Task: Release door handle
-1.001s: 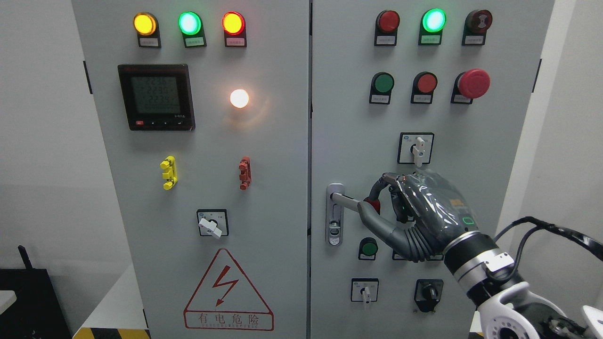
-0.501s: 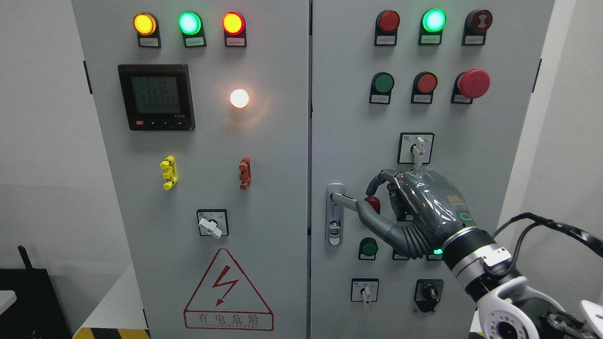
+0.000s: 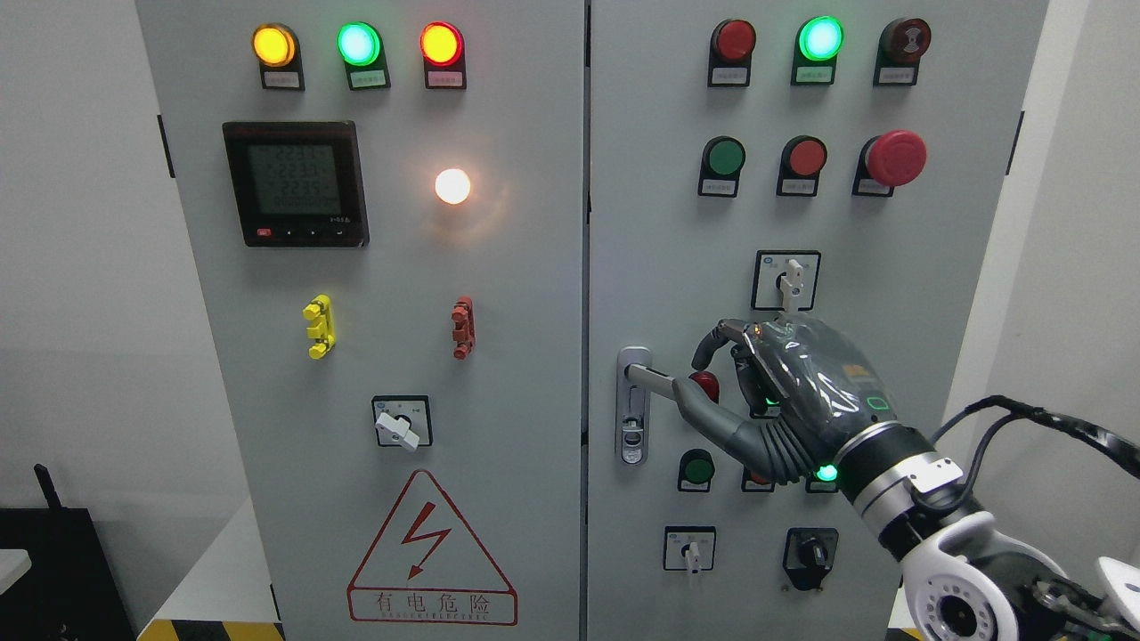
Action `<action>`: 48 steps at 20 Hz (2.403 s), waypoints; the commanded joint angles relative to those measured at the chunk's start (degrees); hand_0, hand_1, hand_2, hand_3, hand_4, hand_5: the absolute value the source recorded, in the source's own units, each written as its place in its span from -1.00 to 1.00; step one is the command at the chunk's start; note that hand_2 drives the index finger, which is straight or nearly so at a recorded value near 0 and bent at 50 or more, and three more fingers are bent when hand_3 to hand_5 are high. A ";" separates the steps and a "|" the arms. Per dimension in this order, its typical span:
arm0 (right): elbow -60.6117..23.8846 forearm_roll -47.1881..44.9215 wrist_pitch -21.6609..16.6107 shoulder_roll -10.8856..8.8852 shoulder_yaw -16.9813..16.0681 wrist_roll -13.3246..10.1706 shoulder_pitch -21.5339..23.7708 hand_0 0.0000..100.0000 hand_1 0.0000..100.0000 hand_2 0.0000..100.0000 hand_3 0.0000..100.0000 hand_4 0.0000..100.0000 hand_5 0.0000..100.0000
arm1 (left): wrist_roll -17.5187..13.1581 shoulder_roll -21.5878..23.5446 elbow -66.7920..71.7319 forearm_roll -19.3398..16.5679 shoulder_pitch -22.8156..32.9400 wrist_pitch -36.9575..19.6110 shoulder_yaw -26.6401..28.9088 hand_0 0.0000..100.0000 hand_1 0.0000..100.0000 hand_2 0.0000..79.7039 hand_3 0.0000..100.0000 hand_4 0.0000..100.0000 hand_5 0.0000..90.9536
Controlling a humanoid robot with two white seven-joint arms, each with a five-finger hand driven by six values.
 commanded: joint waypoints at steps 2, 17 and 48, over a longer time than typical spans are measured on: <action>1.56 -0.70 0.58 0.28 -0.08 0.09 -0.23 -0.11 -0.49 -0.15 1.00 1.00 0.99 | 0.05 0.00 -1.76 -0.04 0.00 0.02 0.07 -0.76 -0.22 -1.00 -1.00 -1.00 -1.00; 2.44 -0.70 0.50 1.77 -0.08 0.79 -0.14 -0.11 -0.48 -0.16 1.00 1.00 0.99 | 0.05 0.00 -1.76 0.05 0.00 0.02 -0.01 -0.76 -0.22 -1.00 -1.00 -1.00 -1.00; 3.50 -0.79 0.23 2.75 0.62 0.97 0.21 -0.11 -0.43 -0.08 1.00 1.00 0.99 | 0.05 0.00 -1.76 -0.04 0.00 0.02 -0.01 -0.76 -0.22 -1.00 -1.00 -1.00 -1.00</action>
